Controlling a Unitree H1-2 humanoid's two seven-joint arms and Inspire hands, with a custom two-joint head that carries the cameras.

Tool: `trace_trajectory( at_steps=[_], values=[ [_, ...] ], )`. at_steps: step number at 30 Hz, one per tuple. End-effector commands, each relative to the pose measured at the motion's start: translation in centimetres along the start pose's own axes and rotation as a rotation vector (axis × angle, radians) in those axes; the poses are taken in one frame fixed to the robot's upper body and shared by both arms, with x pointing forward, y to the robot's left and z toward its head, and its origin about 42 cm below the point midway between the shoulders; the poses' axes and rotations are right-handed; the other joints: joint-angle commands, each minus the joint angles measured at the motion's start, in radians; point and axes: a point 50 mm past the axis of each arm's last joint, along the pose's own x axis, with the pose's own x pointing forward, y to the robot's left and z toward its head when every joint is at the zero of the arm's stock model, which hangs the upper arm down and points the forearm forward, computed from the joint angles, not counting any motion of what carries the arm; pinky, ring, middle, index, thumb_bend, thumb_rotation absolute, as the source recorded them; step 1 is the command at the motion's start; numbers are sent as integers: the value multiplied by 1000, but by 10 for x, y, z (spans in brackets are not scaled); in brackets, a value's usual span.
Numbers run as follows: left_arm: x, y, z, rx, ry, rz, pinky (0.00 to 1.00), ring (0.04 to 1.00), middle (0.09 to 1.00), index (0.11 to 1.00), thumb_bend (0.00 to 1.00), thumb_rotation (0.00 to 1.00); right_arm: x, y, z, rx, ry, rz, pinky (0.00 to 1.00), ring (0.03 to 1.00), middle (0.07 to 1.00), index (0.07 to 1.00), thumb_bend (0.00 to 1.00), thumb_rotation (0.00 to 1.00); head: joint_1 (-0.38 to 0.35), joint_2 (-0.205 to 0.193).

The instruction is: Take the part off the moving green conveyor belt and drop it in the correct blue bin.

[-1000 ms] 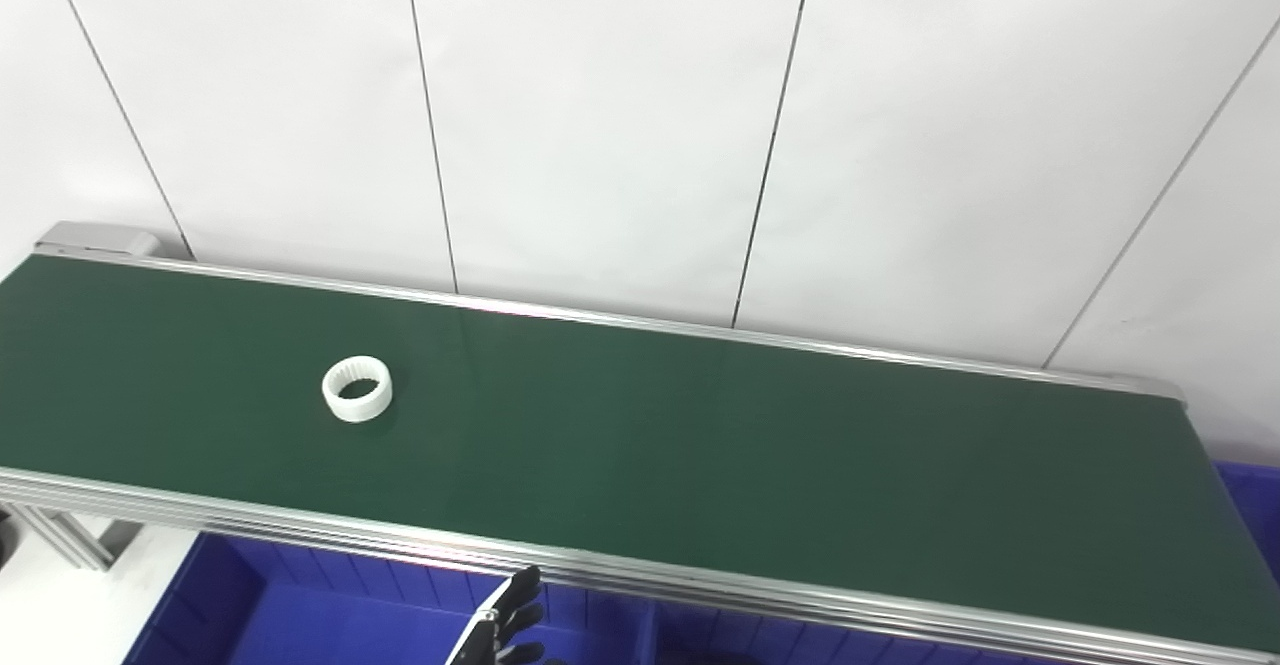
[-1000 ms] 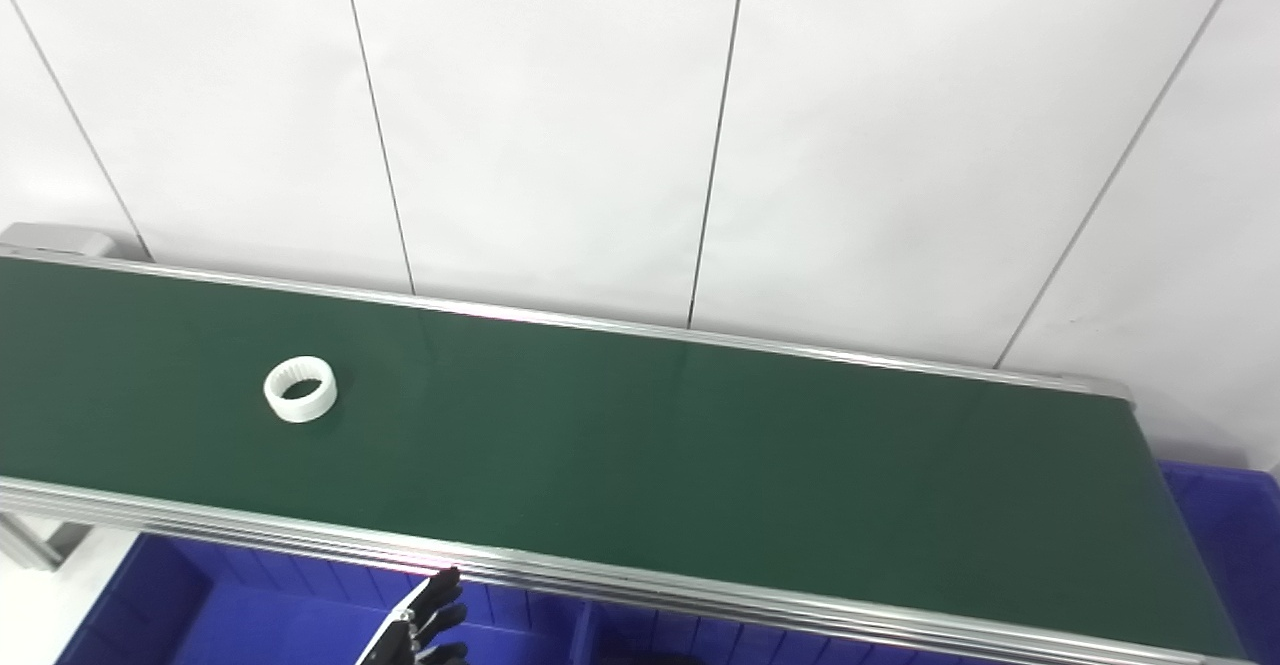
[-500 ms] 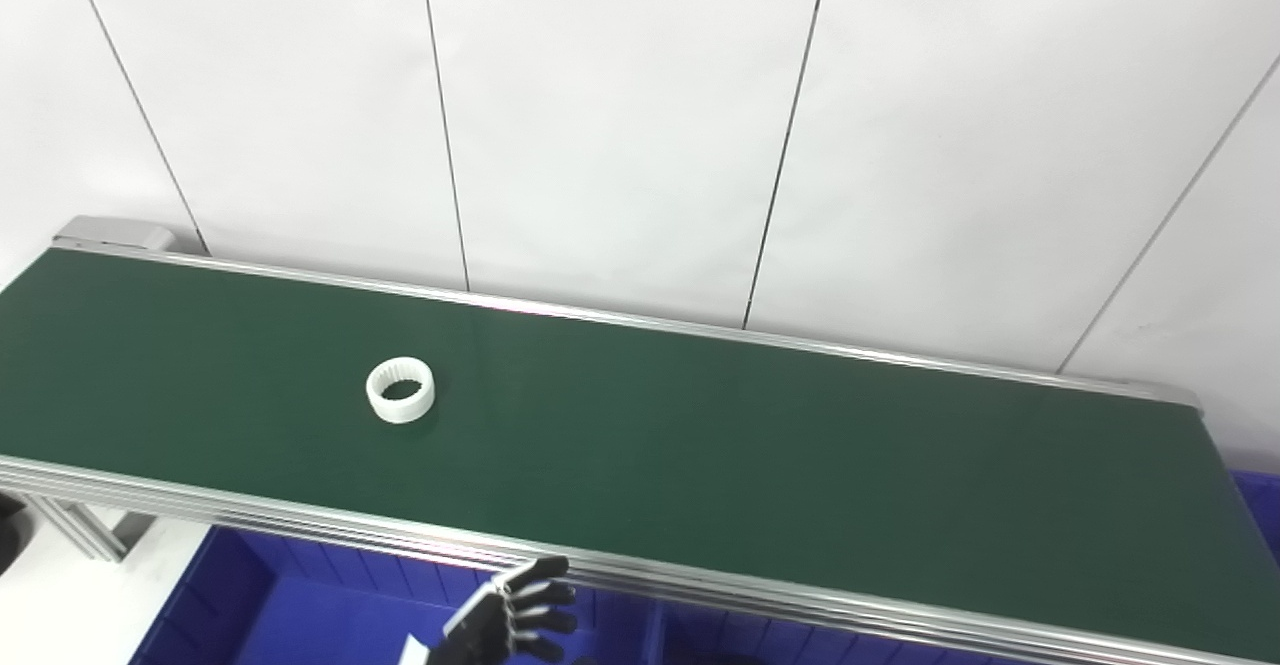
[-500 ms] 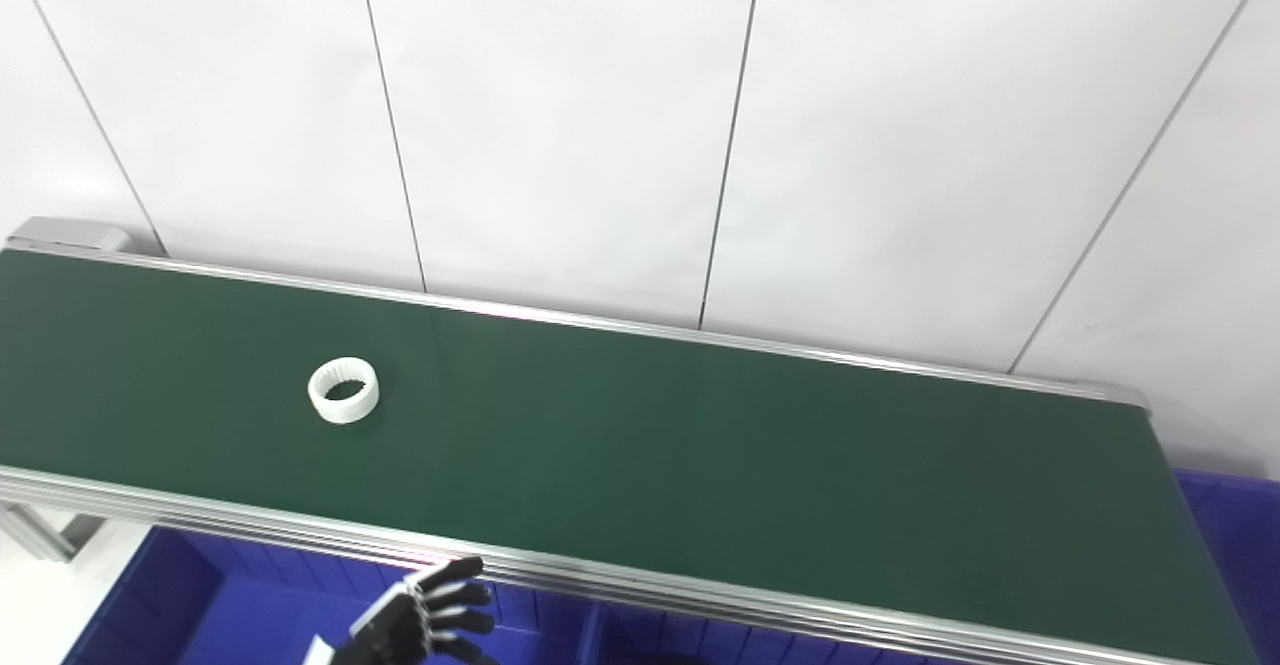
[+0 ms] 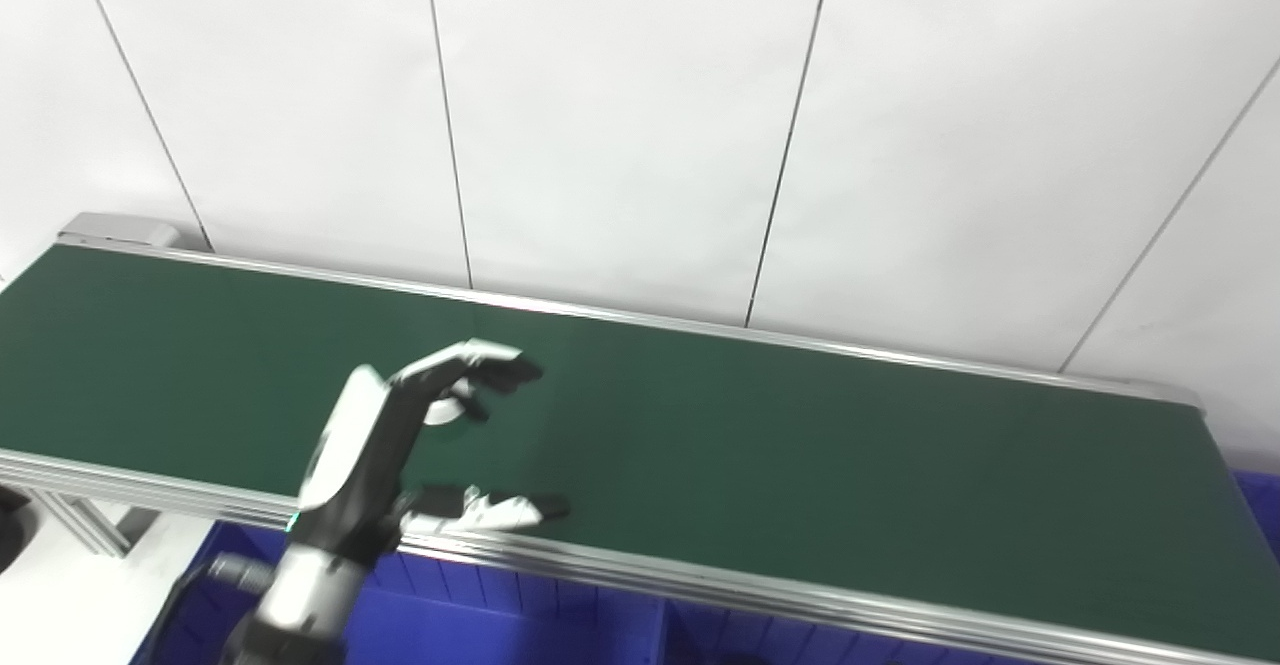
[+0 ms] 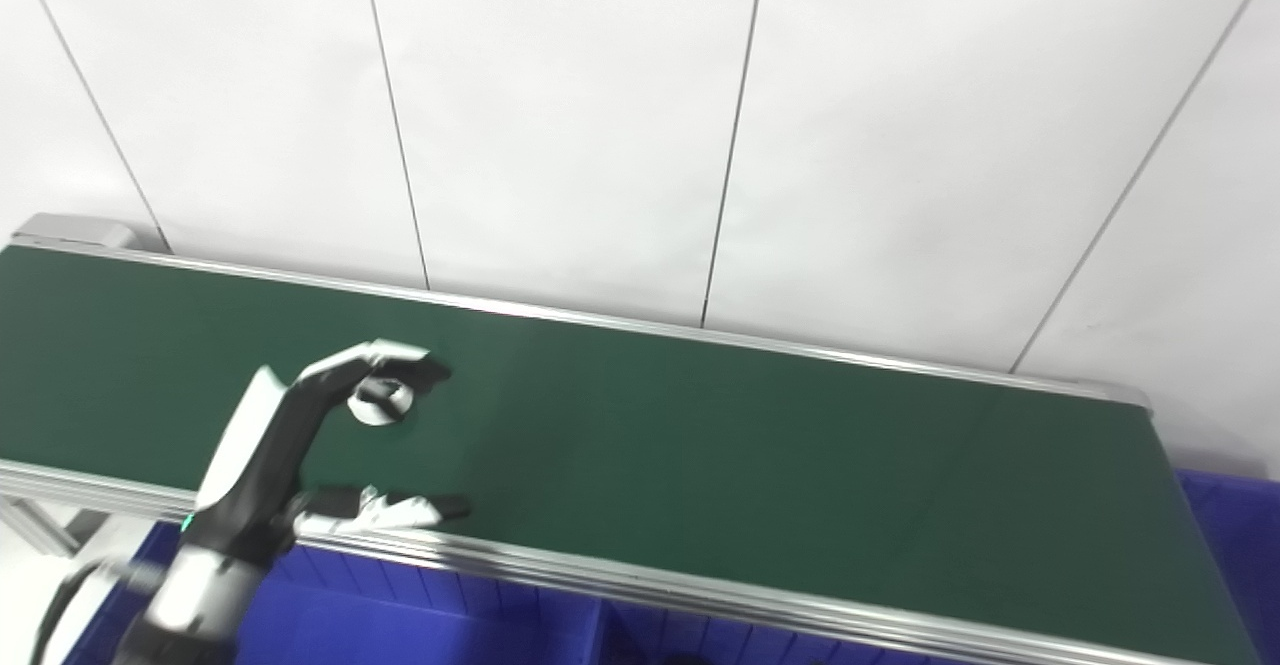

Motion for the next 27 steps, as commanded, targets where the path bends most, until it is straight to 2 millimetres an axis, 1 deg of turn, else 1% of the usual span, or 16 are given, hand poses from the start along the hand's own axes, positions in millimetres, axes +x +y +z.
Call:
trace_trajectory(
  at_steps=[1,2,5,8,10,13,16,18,20,25,27],
  values=[
    [20,4,-3,108,-35,-4,556,679,680,653,972,175,7,4,13,21,-96,3,910,935,1000,1000,638,1000,0,-1],
    [26,2,-6,143,-36,-16,606,698,695,672,957,183,8,4,13,19,-97,4,908,932,1000,1000,632,1000,0,-1],
    [46,-2,-19,217,-37,-55,656,719,709,687,954,188,10,6,13,14,-100,3,908,929,1000,1000,624,1000,-2,-3],
    [63,-7,-32,269,-32,-79,698,730,716,700,962,215,11,8,13,13,-101,1,902,925,1000,1000,633,1000,-6,-4],
    [79,-11,-43,319,-21,-98,706,729,711,700,979,219,11,9,13,19,-100,-2,897,921,997,1000,647,1000,-13,-5],
    [96,-16,-59,372,-7,-123,705,727,705,694,998,213,11,12,13,17,-100,-3,894,917,994,1000,656,1000,-19,-5],
    [109,-20,-73,424,16,-164,724,748,718,702,989,214,11,12,13,11,-102,-1,883,915,989,1000,662,1000,-22,-4],
    [117,-23,-80,454,40,-192,755,769,730,710,982,216,10,13,14,12,-102,-1,880,915,987,1000,667,1000,-26,-4],
    [124,-26,-89,476,54,-210,761,769,730,706,987,208,10,13,14,16,-101,-1,879,915,987,1000,671,1000,-29,-2],
    [137,-34,-105,537,93,-265,770,770,725,697,995,196,8,14,15,24,-100,-5,877,912,986,1000,688,1000,-35,5],
    [141,-37,-112,553,106,-288,781,780,733,703,990,208,7,15,16,26,-102,-5,879,912,986,1000,687,1000,-38,9]
  ],
)
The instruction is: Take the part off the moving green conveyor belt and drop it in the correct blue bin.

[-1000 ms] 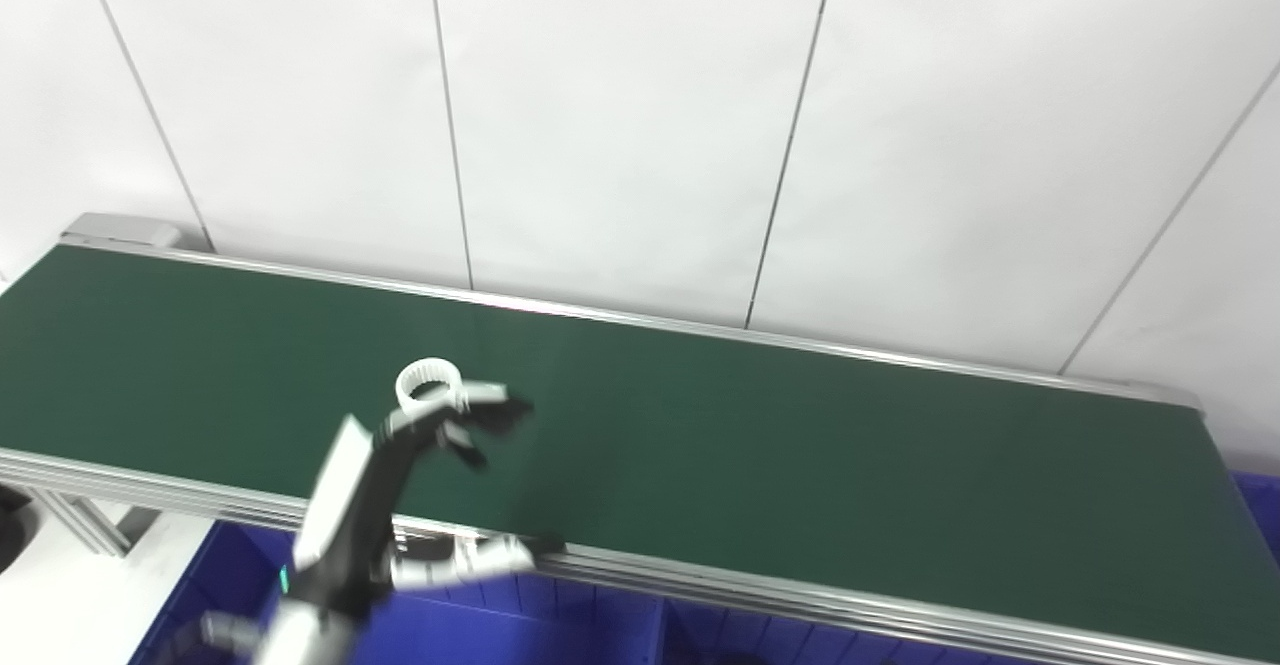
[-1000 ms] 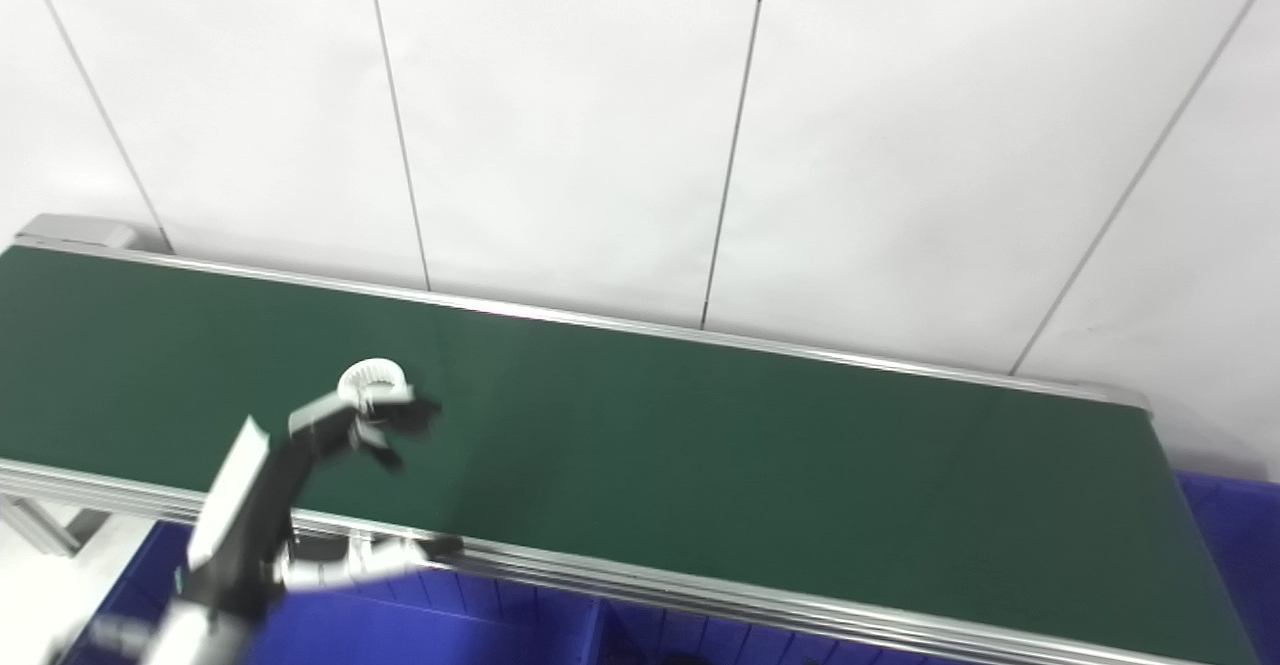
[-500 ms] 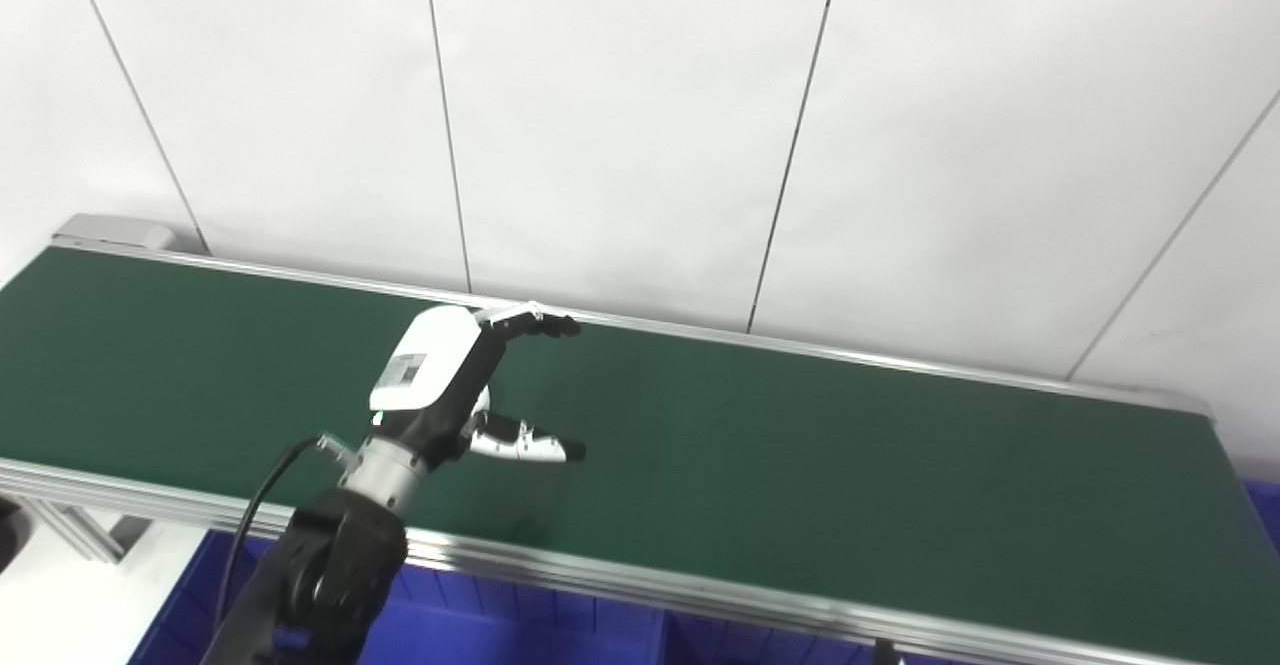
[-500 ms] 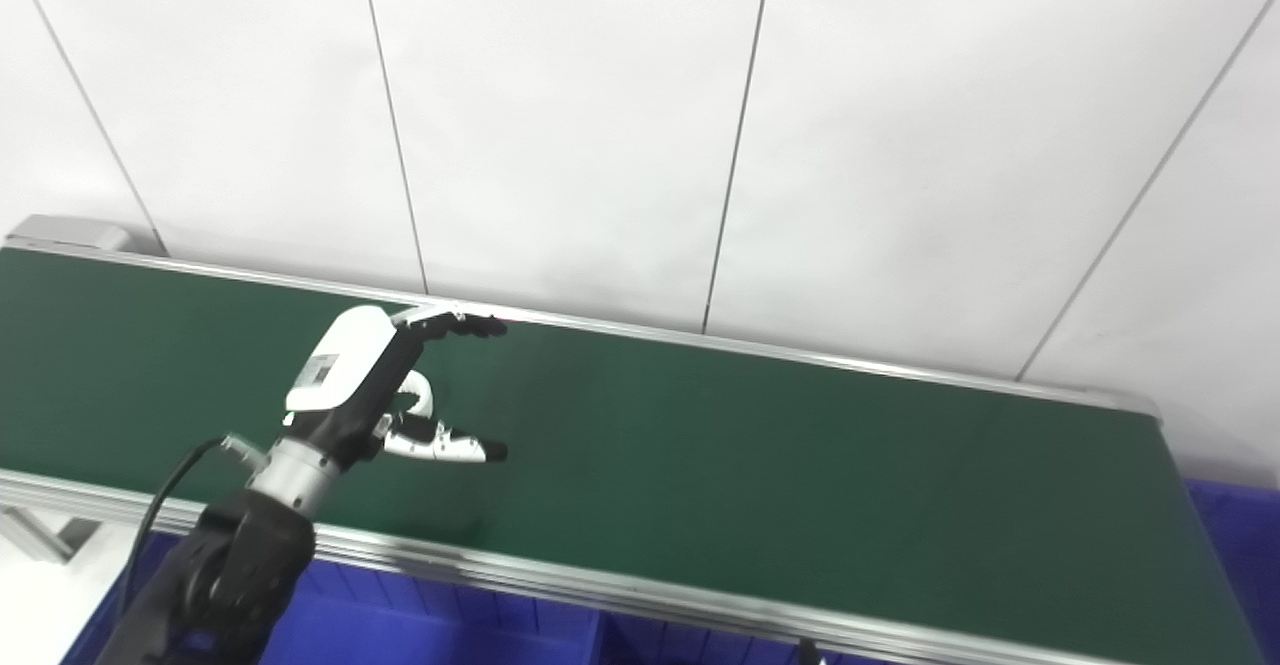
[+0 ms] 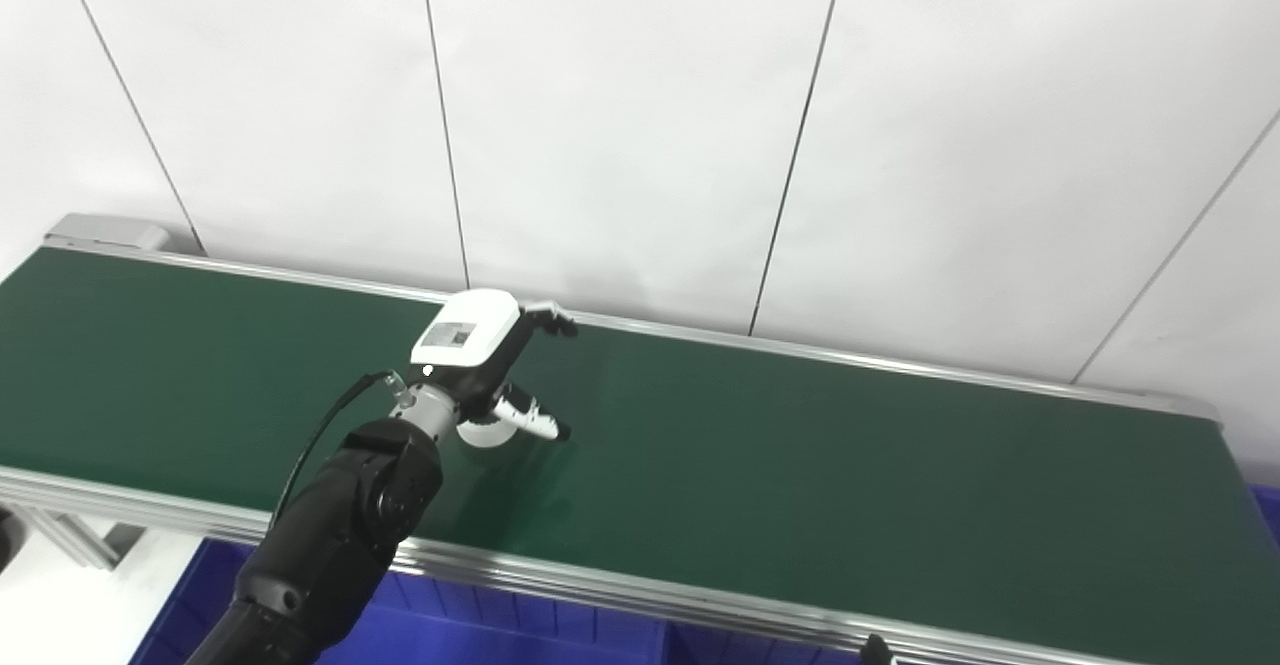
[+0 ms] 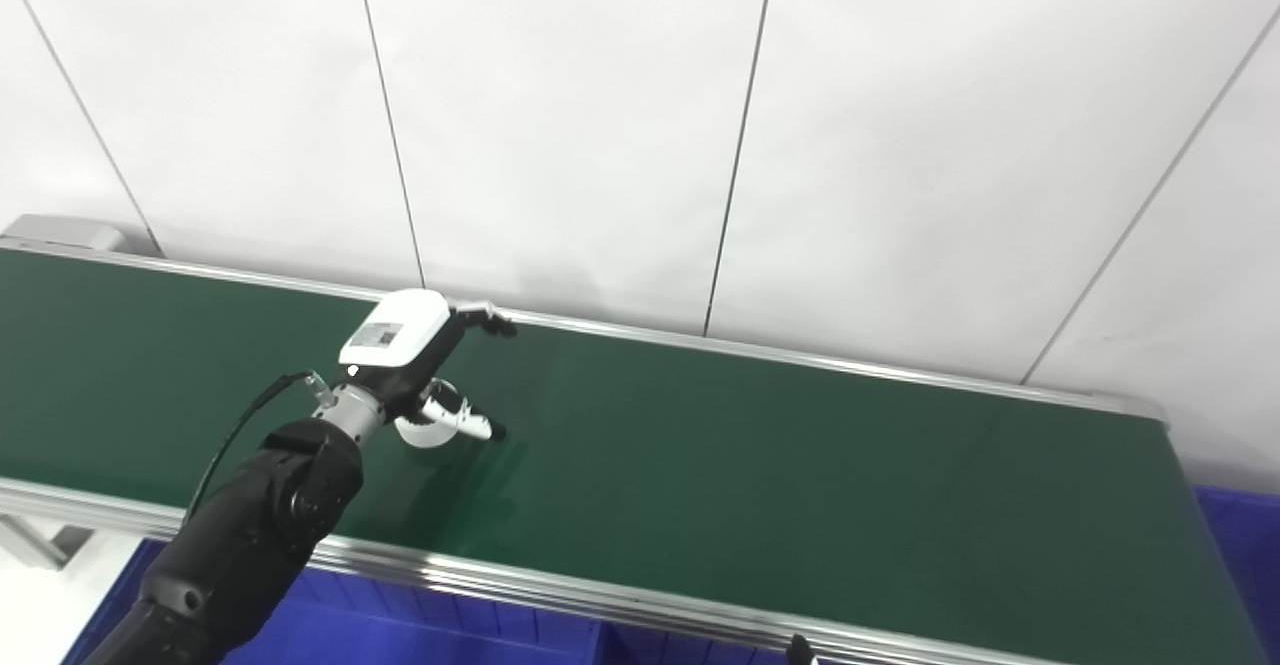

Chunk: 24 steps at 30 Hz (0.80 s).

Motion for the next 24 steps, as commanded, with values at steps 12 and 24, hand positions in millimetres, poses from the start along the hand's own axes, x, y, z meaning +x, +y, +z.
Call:
trace_trajectory(
  at_steps=[12,24],
  values=[
    [30,30,-11,190,10,-172,827,802,756,714,980,320,-4,5,16,29,-84,-3,870,911,985,1000,708,1000,-8,31],
    [32,17,-12,439,43,-234,839,809,755,711,976,310,-9,8,21,43,-88,0,853,906,979,1000,732,1000,-19,50]
  ],
)
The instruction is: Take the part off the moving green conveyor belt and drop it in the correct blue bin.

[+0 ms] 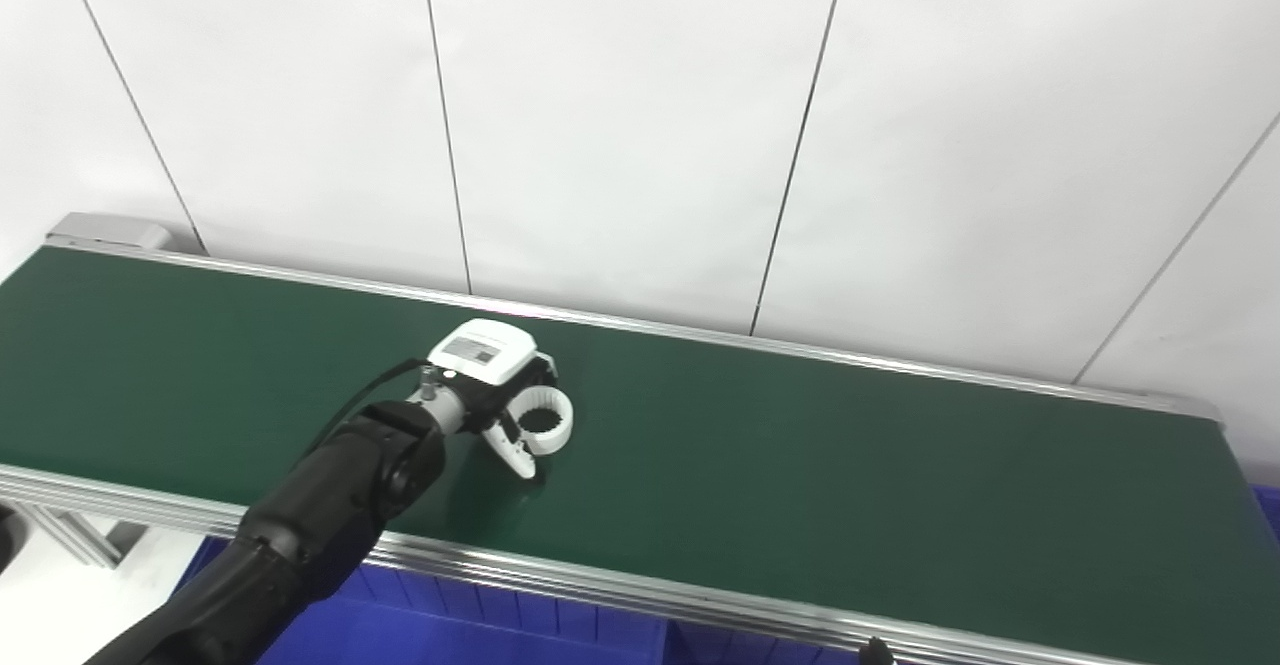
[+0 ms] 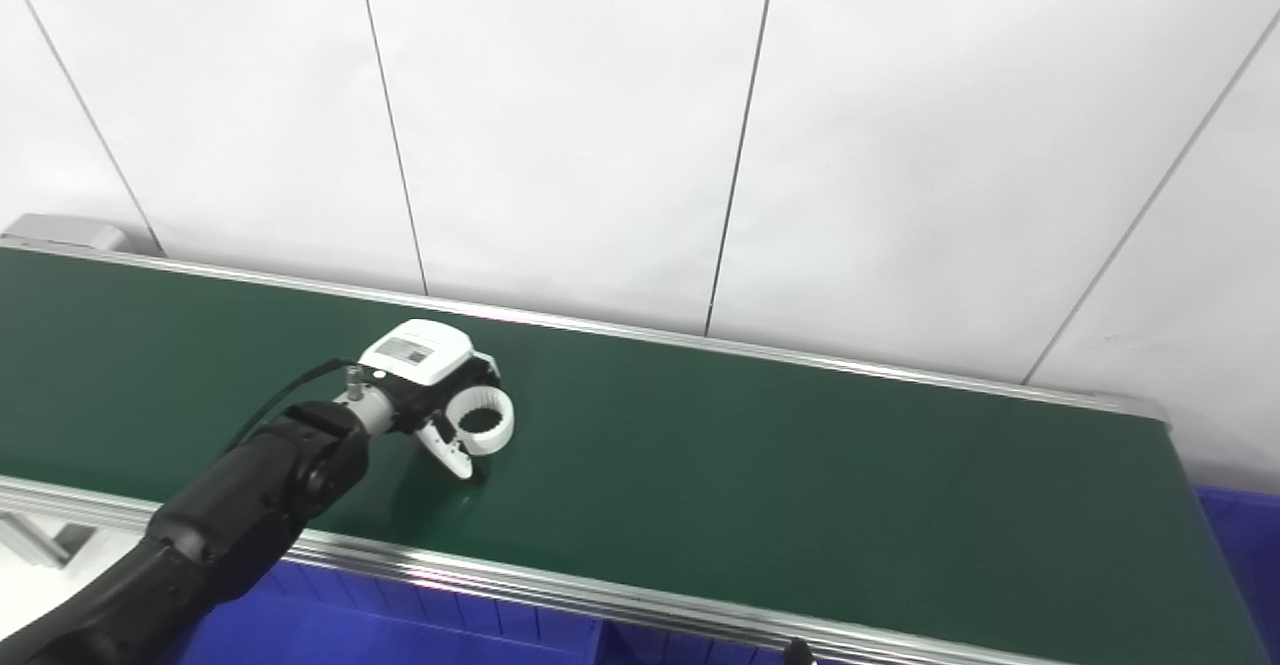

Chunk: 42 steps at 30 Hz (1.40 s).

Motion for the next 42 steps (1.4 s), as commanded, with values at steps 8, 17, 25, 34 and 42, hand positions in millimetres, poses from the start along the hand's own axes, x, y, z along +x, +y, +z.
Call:
trace_trajectory(
  at_steps=[8,17,25,34,42],
  values=[
    [7,1,-4,-63,50,101,761,648,596,553,673,92,-3,5,16,29,-74,2,836,896,971,1000,746,1000,-12,10],
    [11,-24,28,-440,15,185,712,551,458,518,523,0,-5,6,19,30,-81,8,829,890,971,1000,735,1000,-18,17],
    [15,4,36,-227,-55,145,732,528,455,519,522,0,-4,8,19,43,-81,13,830,889,967,1000,733,1000,-17,20],
    [5,43,38,-123,-91,134,704,532,449,520,522,0,-3,8,18,46,-75,14,835,886,966,1000,755,1000,-14,29],
    [-40,99,52,-80,-189,243,663,492,417,524,519,0,0,6,25,51,-82,11,840,889,972,1000,746,1000,27,88]
  ],
)
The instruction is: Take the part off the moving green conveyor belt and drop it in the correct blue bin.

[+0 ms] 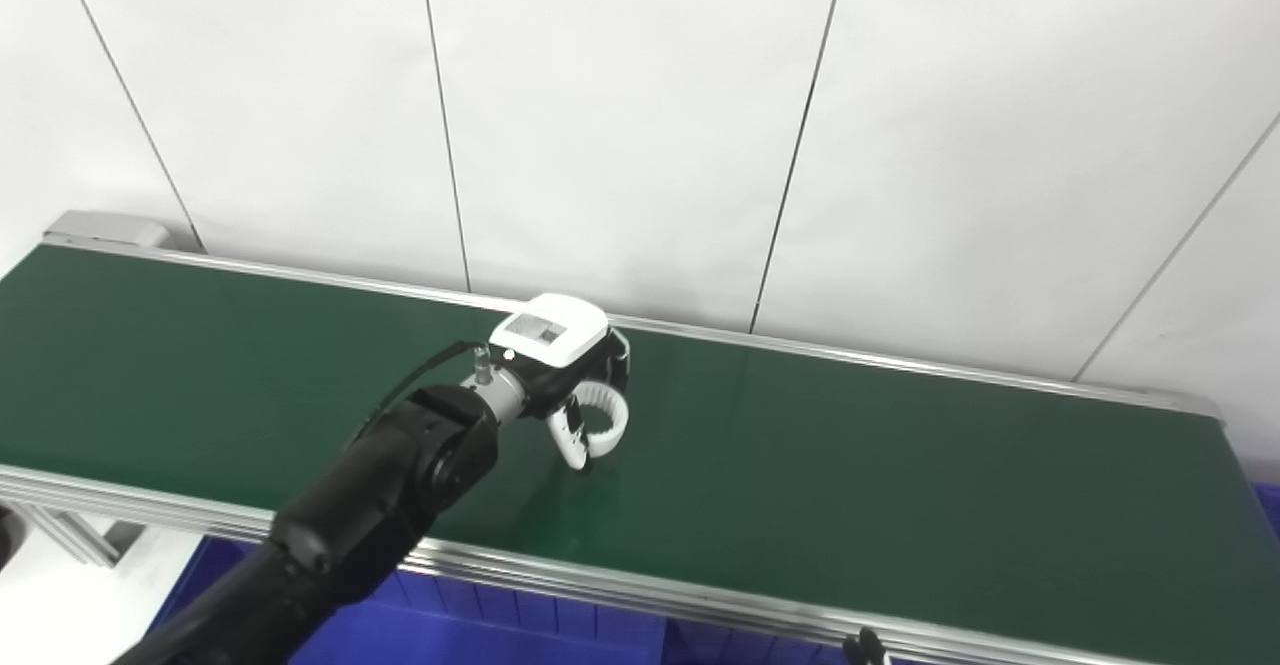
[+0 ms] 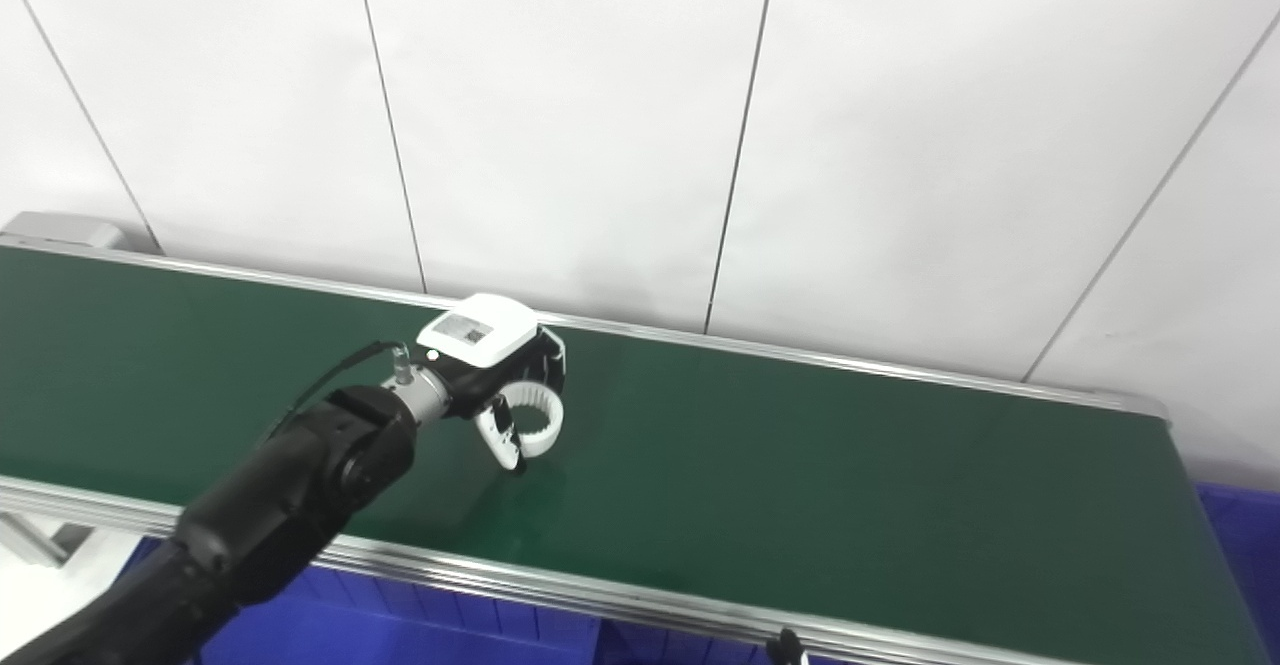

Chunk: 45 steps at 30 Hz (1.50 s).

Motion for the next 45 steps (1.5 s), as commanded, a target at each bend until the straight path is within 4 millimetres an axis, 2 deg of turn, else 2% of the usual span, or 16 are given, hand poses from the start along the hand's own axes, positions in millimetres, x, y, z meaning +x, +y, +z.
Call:
trace_trajectory(
  at_steps=[1,4,10,18,22,29,38,45],
  values=[
    [-12,35,3,42,-22,80,656,495,420,524,520,0,1,1,12,14,-45,-3,841,890,973,1000,750,1000,15,10],
    [-32,45,11,52,-50,106,643,509,457,509,524,0,2,-2,16,19,-44,-5,845,897,973,1000,756,1000,39,38],
    [-72,44,18,32,-35,113,624,505,483,490,525,0,4,-13,24,11,-52,4,870,914,974,1000,739,1000,87,77],
    [-131,8,22,-39,39,94,604,499,495,478,525,0,6,-23,29,10,-42,15,865,903,966,1000,761,1000,118,94],
    [-151,-6,19,-54,81,88,627,502,498,474,525,0,7,-25,30,13,-41,15,855,895,963,999,754,1000,125,98],
    [-187,-54,9,-77,147,87,625,528,511,466,523,0,7,-27,31,5,-33,16,832,880,952,996,759,1000,122,104],
    [-200,-98,7,-174,143,123,577,541,489,485,525,0,10,-25,29,3,-33,28,812,867,941,979,776,1000,113,100],
    [-196,-121,5,-228,152,10,613,546,497,478,525,0,12,-22,27,11,-28,25,818,871,941,979,796,1000,90,101]
  ],
)
